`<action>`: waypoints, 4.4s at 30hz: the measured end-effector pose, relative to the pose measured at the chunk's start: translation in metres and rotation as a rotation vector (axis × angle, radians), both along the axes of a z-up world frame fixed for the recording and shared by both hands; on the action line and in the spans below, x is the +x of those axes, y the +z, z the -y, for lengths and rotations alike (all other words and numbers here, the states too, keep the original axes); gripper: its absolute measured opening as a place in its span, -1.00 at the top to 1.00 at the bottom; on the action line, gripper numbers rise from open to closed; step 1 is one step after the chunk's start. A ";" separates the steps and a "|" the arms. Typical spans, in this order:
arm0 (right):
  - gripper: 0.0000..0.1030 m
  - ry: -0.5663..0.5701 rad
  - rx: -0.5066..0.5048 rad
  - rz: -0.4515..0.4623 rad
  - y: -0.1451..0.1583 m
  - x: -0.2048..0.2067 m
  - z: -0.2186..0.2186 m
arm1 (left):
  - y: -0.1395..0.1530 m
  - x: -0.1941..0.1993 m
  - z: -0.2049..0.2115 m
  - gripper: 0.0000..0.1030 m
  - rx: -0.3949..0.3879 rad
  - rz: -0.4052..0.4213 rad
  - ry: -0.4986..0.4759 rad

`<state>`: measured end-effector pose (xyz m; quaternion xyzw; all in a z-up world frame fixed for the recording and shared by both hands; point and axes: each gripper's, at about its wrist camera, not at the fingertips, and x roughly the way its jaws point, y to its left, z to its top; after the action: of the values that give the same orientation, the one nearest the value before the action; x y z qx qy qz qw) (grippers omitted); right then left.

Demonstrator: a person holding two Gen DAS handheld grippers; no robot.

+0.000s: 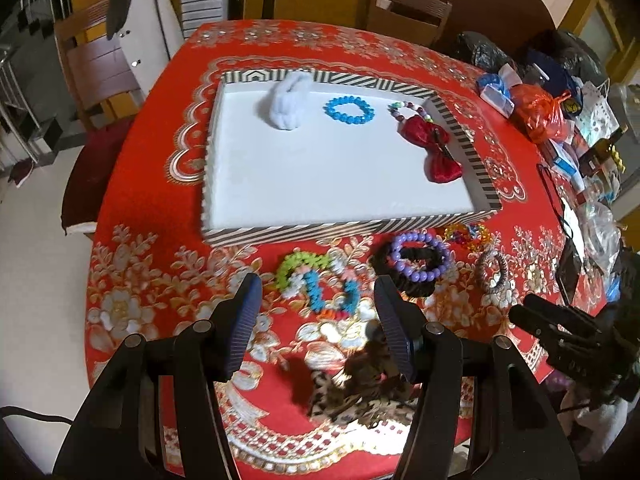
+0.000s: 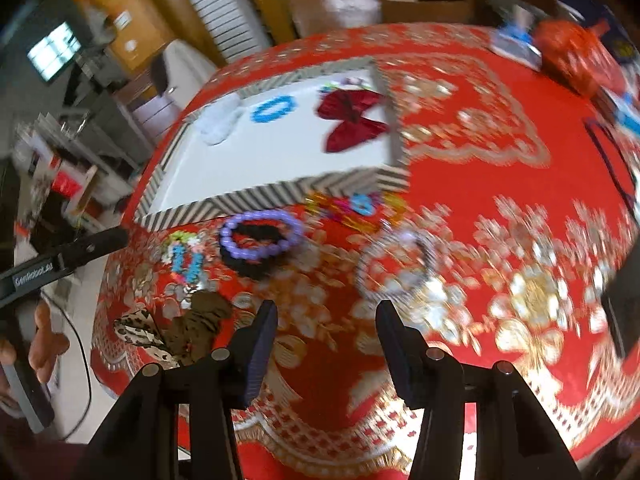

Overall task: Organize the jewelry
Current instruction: 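Move both tools back over the remaining jewelry pile, then close the right tool on the purple bead bracelet, then lift the purple bracelet with the right tool while the left tool grasps the green bracelet, then carry the purple and green bracelets into the white tray and open both tools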

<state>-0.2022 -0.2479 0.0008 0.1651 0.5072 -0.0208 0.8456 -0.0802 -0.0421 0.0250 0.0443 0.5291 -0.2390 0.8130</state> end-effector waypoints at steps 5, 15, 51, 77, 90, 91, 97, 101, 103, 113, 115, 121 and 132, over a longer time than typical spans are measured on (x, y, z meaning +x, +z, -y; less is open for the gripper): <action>0.15 0.098 0.032 0.032 0.003 0.027 -0.018 | -0.002 0.004 0.017 -0.13 0.002 -0.019 -0.020; 0.40 0.274 0.059 -0.006 -0.027 0.092 -0.060 | -0.004 0.018 -0.015 -0.13 0.036 -0.003 0.095; 0.83 0.058 0.317 0.227 0.060 0.039 0.027 | -0.061 0.043 -0.010 -0.11 0.045 -0.125 0.101; 0.83 0.113 0.302 0.273 0.072 0.073 0.006 | 0.044 0.033 -0.034 0.81 -0.038 0.052 -0.022; 0.83 0.096 0.284 0.264 0.068 0.097 0.019 | 0.068 0.061 -0.002 0.81 -0.024 0.123 -0.043; 0.83 0.092 0.284 0.260 0.066 0.100 0.021 | 0.067 0.062 0.001 0.81 -0.022 0.121 -0.047; 0.83 0.074 0.271 0.234 0.056 0.118 0.033 | 0.051 0.078 0.034 0.81 -0.020 0.092 -0.065; 0.83 0.077 0.262 0.186 0.041 0.140 0.037 | 0.033 0.095 0.052 0.81 -0.036 0.054 -0.068; 0.83 0.088 0.264 0.157 0.030 0.155 0.035 | 0.017 0.108 0.053 0.81 -0.016 0.028 -0.046; 0.83 0.213 0.290 0.038 -0.022 0.246 -0.010 | -0.033 0.149 0.015 0.81 0.116 -0.040 0.099; 0.83 0.226 0.294 0.031 -0.026 0.258 -0.015 | -0.036 0.152 0.011 0.81 0.129 -0.041 0.113; 0.82 0.238 0.300 -0.024 -0.041 0.281 -0.025 | -0.045 0.163 0.006 0.80 0.166 -0.039 0.146; 0.41 0.182 0.288 0.030 -0.008 0.231 -0.004 | -0.042 0.157 0.012 0.35 0.159 -0.019 0.126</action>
<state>0.0287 -0.2443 -0.0073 0.2385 0.5052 0.1312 0.8190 0.0772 -0.0541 -0.0174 0.0730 0.5560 -0.1451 0.8152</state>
